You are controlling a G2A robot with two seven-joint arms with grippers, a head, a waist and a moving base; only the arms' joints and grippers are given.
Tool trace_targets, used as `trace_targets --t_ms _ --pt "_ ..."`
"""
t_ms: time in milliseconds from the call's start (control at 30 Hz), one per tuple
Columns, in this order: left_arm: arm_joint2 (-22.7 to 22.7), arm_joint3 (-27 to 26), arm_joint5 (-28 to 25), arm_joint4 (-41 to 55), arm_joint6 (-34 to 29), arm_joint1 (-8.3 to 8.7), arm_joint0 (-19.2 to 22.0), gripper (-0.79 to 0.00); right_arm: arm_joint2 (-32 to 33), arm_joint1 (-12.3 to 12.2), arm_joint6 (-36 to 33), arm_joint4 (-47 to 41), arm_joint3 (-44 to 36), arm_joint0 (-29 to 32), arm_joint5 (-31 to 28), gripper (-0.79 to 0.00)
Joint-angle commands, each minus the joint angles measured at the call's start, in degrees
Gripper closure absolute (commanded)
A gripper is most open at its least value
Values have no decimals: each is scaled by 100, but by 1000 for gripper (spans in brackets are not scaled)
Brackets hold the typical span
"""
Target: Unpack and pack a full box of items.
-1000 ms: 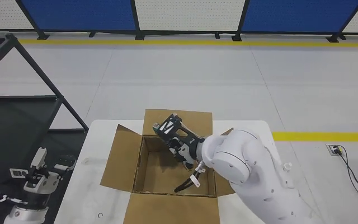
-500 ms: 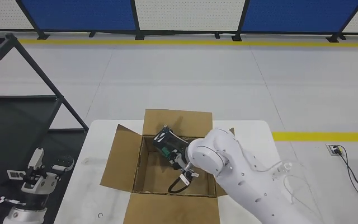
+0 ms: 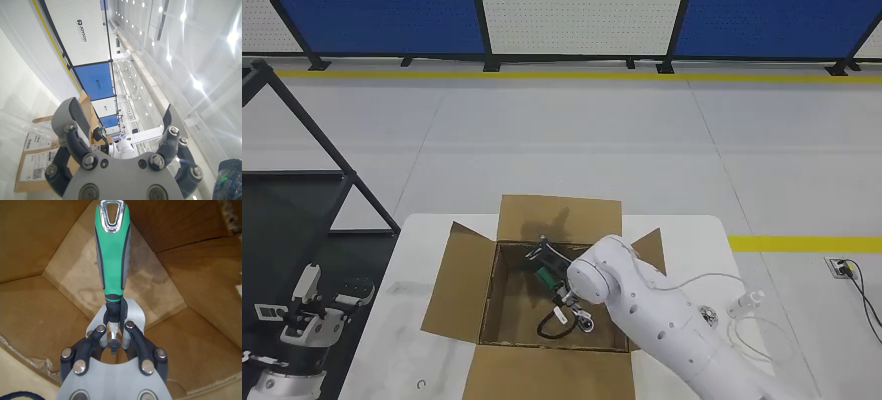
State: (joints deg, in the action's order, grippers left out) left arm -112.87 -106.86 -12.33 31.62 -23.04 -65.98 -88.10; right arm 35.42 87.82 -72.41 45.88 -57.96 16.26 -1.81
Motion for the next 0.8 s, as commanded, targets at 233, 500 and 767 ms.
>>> trace_targets --t_ms 233,500,767 --pt "0 0 0 0 0 0 0 -785 -333 334 289 -58 1106 -248 -55 0" --pt "0 0 0 0 0 0 0 -785 -504 629 445 -211 1937 -425 -283 0" --pt "0 0 0 0 0 0 0 -785 -617 906 542 -316 2579 -574 -484 0"
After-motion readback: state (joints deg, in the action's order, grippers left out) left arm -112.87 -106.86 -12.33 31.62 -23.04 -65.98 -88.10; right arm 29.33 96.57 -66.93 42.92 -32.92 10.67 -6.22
